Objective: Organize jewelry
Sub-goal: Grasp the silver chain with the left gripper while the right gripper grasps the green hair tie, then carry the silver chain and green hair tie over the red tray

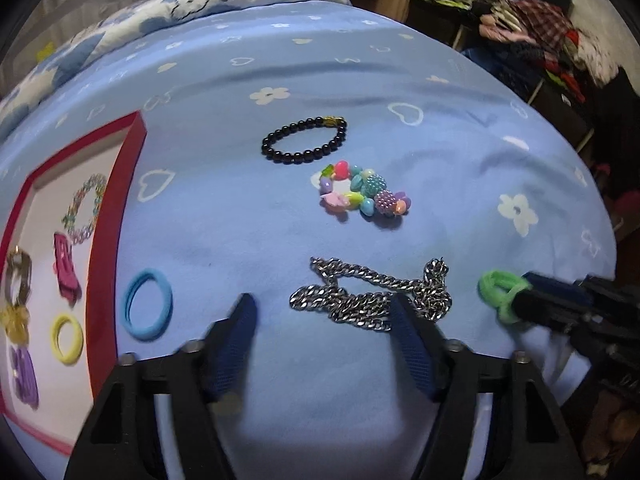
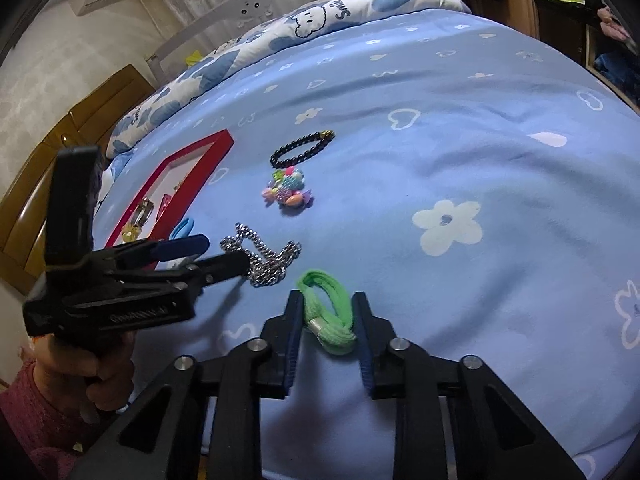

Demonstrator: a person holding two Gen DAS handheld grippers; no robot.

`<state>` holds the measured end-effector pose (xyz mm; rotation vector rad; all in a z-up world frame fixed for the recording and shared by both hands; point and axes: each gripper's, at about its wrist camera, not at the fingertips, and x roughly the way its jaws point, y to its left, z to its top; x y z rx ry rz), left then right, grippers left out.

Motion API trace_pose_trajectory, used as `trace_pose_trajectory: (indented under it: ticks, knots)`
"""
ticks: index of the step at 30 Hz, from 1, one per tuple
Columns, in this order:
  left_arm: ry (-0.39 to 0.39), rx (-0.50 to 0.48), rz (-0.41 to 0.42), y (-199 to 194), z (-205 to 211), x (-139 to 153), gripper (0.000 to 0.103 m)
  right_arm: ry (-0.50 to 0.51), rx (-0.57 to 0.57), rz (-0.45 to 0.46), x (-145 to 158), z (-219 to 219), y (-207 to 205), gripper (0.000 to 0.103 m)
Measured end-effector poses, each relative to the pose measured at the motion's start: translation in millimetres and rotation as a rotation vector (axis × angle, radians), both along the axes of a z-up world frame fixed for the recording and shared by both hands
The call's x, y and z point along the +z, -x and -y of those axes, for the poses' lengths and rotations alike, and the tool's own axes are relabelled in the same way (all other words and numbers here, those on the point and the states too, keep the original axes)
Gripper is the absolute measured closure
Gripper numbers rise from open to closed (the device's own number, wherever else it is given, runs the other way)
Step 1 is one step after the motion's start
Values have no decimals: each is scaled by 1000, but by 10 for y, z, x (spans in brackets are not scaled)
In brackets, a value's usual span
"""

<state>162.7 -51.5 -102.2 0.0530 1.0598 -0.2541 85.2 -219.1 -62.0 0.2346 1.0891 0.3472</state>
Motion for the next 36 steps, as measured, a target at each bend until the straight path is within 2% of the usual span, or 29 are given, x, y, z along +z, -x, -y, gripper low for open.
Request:
trace_pose_trajectory:
  ticks: [2,3,4,7,10,13,21,30,36]
  knots:
    - [4,-30,9,-7,56,-11,72,-4,-11,7,17,38,2,81]
    - [3,-42,10,-6,73,-11,88,-9,-19,12,30,60,-3,81]
    - [4,-55,11,-10,95,-11,90,-14,-24,16,39,71,-11,81]
    - [4,-58,27,10,87,13,91,-21,-34,24,70,103,-26,81]
    - [56,-40,32,49,-2,74,93,-26,-37,35,108,100,-46,82]
    - [97,-11,58,136,-134,224,96,-29,-35,46,146,82,-66,82]
    - [187,38,157,418,-465,700,96,-43,-12,72,259,-28,-104,82]
    - [227,98,239,781,-808,1095,96,-70,47,118,445,-282,-191,82]
    - [237,151,266,989,-1097,1232,96,-96,112,151,582,-568,-271,82]
